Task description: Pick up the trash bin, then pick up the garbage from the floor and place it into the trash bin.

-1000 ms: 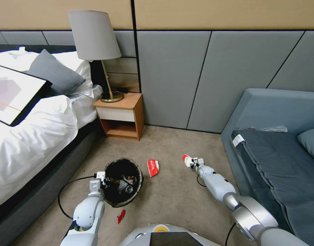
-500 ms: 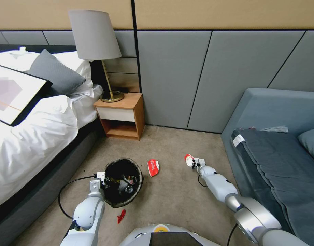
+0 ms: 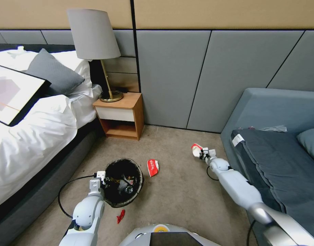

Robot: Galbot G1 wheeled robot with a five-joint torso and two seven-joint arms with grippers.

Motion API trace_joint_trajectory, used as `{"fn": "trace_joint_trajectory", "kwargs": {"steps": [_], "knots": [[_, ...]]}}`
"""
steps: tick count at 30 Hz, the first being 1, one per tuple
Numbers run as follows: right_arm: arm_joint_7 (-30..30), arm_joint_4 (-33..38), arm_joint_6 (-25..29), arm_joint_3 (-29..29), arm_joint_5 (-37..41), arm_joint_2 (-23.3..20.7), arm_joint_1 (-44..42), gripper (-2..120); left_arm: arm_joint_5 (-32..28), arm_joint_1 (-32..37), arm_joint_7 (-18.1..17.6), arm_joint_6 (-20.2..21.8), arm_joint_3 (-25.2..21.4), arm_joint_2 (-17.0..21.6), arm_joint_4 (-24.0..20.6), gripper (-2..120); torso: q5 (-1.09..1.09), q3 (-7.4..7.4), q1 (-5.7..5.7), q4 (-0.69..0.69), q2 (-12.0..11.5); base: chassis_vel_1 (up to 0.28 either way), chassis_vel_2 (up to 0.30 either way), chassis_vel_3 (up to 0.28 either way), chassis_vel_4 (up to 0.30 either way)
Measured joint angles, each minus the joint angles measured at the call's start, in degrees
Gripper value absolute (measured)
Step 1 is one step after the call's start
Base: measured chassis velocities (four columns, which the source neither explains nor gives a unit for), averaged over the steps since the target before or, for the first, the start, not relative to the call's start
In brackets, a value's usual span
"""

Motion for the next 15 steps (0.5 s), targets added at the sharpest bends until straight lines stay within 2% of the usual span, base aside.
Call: {"fn": "trace_joint_trajectory", "kwargs": {"steps": [1, 2, 4, 6, 7, 8, 10, 14, 15], "knots": [[1.49, 4.85, -0.95, 0.34, 2.70, -0.60, -0.28, 0, -0.03, -0.05, 0.04, 0.03, 0.16, 0.03, -0.31, 0, 0.00, 0.00, 0.00, 0.01, 0.00, 0.000, 0.000, 0.000, 0.000], [1.49, 4.85, -0.95, 0.34, 2.70, -0.60, -0.28, 0, -0.03, -0.05, 0.04, 0.03, 0.16, 0.03, -0.31, 0, 0.00, 0.00, 0.00, 0.01, 0.00, 0.000, 0.000, 0.000, 0.000], [4.35, 12.81, -2.72, 0.34, 7.77, -1.85, 0.05, 0, -0.13, 0.16, 0.12, 0.09, 0.46, 0.25, -1.08, 0, -0.02, 0.00, 0.00, 0.05, 0.00, 0.000, 0.000, 0.000, 0.000], [5.22, 15.07, -3.19, 0.13, 9.38, -2.30, 0.44, 0, -0.18, 0.33, 0.16, 0.15, 0.57, 0.36, -1.51, 0, 0.00, 0.00, 0.01, 0.04, 0.00, 0.000, 0.000, 0.000, 0.000], [7.16, 20.12, -4.09, -0.64, 12.93, -3.33, 1.95, 0, -0.26, 0.75, 0.36, 0.18, 0.82, 0.50, -2.74, 0, -0.03, 0.00, 0.00, 0.03, 0.00, 0.000, 0.000, 0.000, 0.000], [7.16, 20.12, -4.09, -0.64, 12.93, -3.33, 1.95, 0, -0.26, 0.75, 0.36, 0.18, 0.82, 0.50, -2.74, 0, -0.03, 0.00, 0.00, 0.03, 0.00, 0.000, 0.000, 0.000, 0.000], [8.76, 25.69, -4.97, -2.17, 17.14, -4.59, 4.92, 0, -0.45, 1.51, 0.67, 0.17, 1.01, 0.63, -5.84, 0, 0.00, -0.01, 0.00, 0.02, 0.00, 0.000, 0.000, 0.000, 0.000], [9.53, 29.19, -5.45, -3.93, 20.70, -5.52, 7.72, 0, -0.43, 2.32, 0.77, 0.09, 1.04, 0.80, -8.68, 0, 0.00, -0.01, 0.00, 0.04, 0.00, 0.000, 0.000, 0.000, 0.000], [9.73, 31.20, -5.60, -5.27, 23.37, -6.07, 9.40, 0, -0.53, 3.05, 1.03, 0.04, 1.05, 1.05, -10.67, 0, 0.04, -0.01, 0.00, 0.05, 0.00, 0.000, 0.000, 0.000, 0.000]]}}
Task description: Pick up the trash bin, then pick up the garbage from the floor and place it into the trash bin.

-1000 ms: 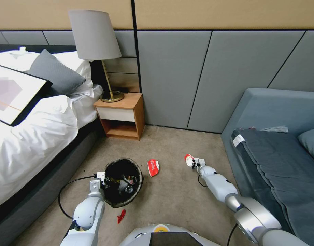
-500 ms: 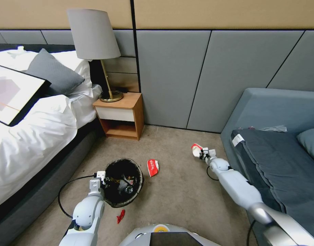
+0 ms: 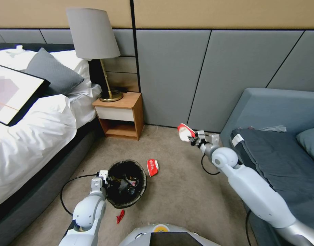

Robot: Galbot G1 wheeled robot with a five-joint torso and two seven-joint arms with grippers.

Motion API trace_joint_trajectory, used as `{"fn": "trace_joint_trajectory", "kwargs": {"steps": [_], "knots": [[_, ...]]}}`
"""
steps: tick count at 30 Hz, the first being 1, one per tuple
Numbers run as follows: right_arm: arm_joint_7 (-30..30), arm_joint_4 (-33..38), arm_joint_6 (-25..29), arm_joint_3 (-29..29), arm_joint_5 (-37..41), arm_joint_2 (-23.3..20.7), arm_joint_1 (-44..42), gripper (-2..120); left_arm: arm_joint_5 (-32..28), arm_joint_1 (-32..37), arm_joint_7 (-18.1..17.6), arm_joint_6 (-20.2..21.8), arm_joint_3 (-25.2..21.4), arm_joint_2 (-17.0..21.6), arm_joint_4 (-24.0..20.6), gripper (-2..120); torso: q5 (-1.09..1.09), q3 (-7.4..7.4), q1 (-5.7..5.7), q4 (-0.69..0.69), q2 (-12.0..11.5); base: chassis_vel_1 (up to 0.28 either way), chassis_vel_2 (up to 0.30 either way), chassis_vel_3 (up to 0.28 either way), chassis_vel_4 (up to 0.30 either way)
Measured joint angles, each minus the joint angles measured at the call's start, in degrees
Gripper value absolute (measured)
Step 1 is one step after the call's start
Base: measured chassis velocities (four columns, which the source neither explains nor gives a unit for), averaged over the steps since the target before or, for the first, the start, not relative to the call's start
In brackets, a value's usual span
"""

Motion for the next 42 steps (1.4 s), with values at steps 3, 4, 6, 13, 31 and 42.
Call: {"fn": "trace_joint_trajectory", "kwargs": {"steps": [3, 4, 6, 13, 31, 42], "knots": [[0.07, 2.71, 0.09, -2.22, 4.16, -0.49, 2.72, 0, -0.23, 1.02, 0.36, -0.08, -0.06, 0.31, -2.68, 0, -0.03, -0.01, 0.00, 0.00, 0.00, 0.000, 0.000, 0.000, 0.000], [0.37, 4.00, 0.27, -3.76, 6.68, -0.45, 4.29, 0, -0.47, 1.65, 0.51, -0.15, -0.14, 0.41, -4.01, 0, 0.02, -0.01, 0.00, 0.00, 0.00, 0.000, 0.000, 0.000, 0.000], [0.37, 4.89, 0.51, -4.76, 8.56, -0.28, 5.50, 0, -0.56, 2.08, 0.65, -0.18, -0.15, 0.43, -4.95, 0, 0.01, -0.01, 0.00, 0.00, 0.00, 0.000, 0.000, 0.000, 0.000], [-1.08, 8.64, 1.75, -7.86, 19.68, 0.15, 10.37, 0, -1.21, 3.66, 0.72, -0.31, -0.18, 0.21, -9.18, 0, 0.01, -0.01, 0.00, 0.01, 0.01, 0.000, 0.000, 0.000, 0.000], [-5.75, 10.78, 0.40, -15.34, 33.90, -0.02, 12.64, 0, -2.69, 3.79, 0.80, -0.41, -2.06, 0.93, -11.61, 0, 0.00, -0.01, -0.01, -0.01, 0.01, 0.000, 0.000, 0.000, 0.000], [-5.01, 8.86, 0.34, -20.70, 25.58, -0.19, 10.70, 0, -3.19, 2.44, 0.64, -0.47, -2.70, 0.66, -11.37, 0, 0.00, -0.01, -0.01, -0.01, 0.01, 0.000, 0.000, 0.000, 0.000]]}}
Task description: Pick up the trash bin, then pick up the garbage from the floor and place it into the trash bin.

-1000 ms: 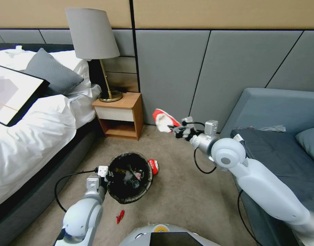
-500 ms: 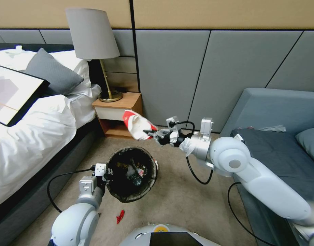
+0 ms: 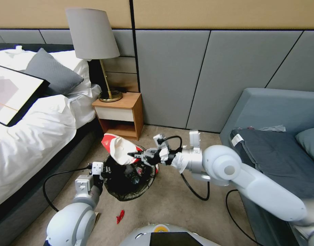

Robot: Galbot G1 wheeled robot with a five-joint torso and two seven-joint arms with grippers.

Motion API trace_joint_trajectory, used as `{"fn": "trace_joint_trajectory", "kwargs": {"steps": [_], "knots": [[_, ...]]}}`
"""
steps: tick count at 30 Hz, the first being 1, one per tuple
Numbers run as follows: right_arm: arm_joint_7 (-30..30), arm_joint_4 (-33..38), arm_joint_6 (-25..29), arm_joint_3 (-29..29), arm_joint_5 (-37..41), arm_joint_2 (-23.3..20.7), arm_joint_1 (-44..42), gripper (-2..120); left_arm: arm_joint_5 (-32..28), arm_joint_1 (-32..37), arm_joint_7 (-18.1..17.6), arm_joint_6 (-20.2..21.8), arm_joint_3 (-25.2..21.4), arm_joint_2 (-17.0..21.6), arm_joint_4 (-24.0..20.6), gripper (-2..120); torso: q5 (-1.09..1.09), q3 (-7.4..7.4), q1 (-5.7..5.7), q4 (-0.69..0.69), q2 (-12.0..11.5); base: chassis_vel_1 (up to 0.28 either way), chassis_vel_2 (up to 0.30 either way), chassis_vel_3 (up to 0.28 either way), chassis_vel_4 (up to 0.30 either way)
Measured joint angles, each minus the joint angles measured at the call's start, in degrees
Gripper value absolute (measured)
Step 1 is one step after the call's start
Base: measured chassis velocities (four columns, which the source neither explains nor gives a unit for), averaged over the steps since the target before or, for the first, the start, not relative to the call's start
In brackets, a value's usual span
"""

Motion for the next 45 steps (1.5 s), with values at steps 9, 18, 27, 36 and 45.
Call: {"fn": "trace_joint_trajectory", "kwargs": {"steps": [9, 18, 27, 36, 45], "knots": [[0.63, -2.01, -0.10, -2.11, -4.61, 0.24, -1.90, 0, 0.00, -0.15, 0.02, -0.02, -0.88, -0.09, 0.61, 0, 0.00, 0.00, 0.00, 0.01, 0.00, 0.000, 0.000, 0.000, 0.000], [0.22, -2.61, -0.07, -2.73, -6.14, 0.31, -2.94, 0, -0.06, -0.57, 0.06, -0.02, -1.00, -0.21, 0.86, 0, 0.00, 0.00, 0.00, 0.01, 0.00, 0.000, 0.000, 0.000, 0.000], [-0.01, -3.84, 0.19, -3.25, -7.39, 1.41, -3.23, 18, -0.06, -0.83, 0.21, -0.02, -1.16, -0.39, 1.34, 0, 0.00, 0.00, 0.00, 0.01, 0.00, 0.000, 0.000, 0.000, 0.000], [1.12, -4.41, 0.46, -3.44, -7.46, 2.15, -3.12, 52, -0.03, -0.91, 0.34, -0.02, -1.26, -0.34, 1.65, 0, 0.00, 0.00, 0.00, 0.01, 0.00, 0.000, 0.000, 0.000, 0.000], [1.40, -4.44, 0.46, -3.04, -7.39, 2.44, -2.83, 85, 0.04, -0.83, 0.47, -0.02, -1.32, -0.22, 1.83, 0, 0.00, 0.00, 0.00, 0.01, 0.00, 0.000, 0.000, 0.000, 0.000]]}}
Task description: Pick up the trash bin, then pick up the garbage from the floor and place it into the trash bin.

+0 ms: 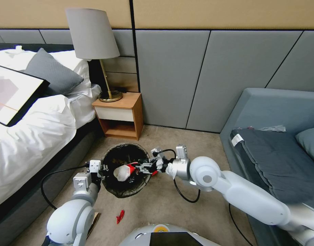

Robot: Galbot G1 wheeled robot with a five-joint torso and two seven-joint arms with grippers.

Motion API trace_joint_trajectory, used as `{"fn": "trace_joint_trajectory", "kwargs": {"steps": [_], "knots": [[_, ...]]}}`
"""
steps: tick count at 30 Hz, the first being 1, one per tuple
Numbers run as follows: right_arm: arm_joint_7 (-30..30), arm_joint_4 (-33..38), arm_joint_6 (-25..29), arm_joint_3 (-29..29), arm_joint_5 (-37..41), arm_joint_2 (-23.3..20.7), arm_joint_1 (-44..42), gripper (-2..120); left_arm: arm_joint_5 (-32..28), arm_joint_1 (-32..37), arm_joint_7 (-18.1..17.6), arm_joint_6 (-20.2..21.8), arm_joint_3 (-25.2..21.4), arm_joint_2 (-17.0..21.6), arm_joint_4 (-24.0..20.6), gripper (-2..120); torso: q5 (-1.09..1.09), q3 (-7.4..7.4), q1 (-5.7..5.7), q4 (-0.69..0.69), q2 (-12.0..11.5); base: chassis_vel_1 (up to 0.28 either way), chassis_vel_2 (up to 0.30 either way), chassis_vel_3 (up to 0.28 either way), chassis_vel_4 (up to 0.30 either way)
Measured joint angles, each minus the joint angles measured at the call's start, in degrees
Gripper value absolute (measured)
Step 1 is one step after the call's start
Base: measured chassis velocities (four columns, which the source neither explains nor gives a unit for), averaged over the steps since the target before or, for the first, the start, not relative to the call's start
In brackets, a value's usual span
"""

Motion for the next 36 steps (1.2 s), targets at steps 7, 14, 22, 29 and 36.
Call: {"fn": "trace_joint_trajectory", "kwargs": {"steps": [7, 14, 22, 29, 36], "knots": [[0.13, 1.28, 0.03, 3.97, 0.05, -0.51, 0.23, 99, 0.00, -0.03, 0.28, 0.00, -0.38, 0.21, 0.06, 0, 0.00, 0.00, 0.00, 0.00, 0.00, 0.000, 0.000, 0.000, 0.000], [1.20, -0.30, -0.48, 11.96, -14.33, -2.79, -1.45, 100, -0.45, -0.08, 0.22, 0.00, -0.70, 0.32, 0.07, 0, 0.00, 0.00, 0.00, 0.01, 0.00, 0.000, 0.000, 0.000, 0.000], [0.05, -5.98, 10.41, 30.72, -42.83, 0.20, -14.57, 100, -1.47, -0.40, 0.02, 0.00, -1.84, 0.34, 0.00, 0, 0.01, 0.00, 0.00, 0.02, 0.00, 0.000, 0.000, 0.000, 0.000], [-3.78, -8.67, 18.22, 47.10, -57.78, 4.74, -28.33, 100, -1.98, -0.30, -0.18, 0.00, -2.02, 0.28, -0.54, 0, 0.02, -0.01, 0.00, -0.01, 0.00, 0.000, 0.000, 0.000, 0.000], [-5.17, -8.04, 23.21, 55.52, -64.31, 10.85, -40.21, 100, -2.63, -0.19, -0.46, 0.00, -1.99, 0.31, -0.96, 0, 0.01, -0.01, 0.00, -0.02, 0.00, 0.000, 0.000, 0.000, 0.000]]}}
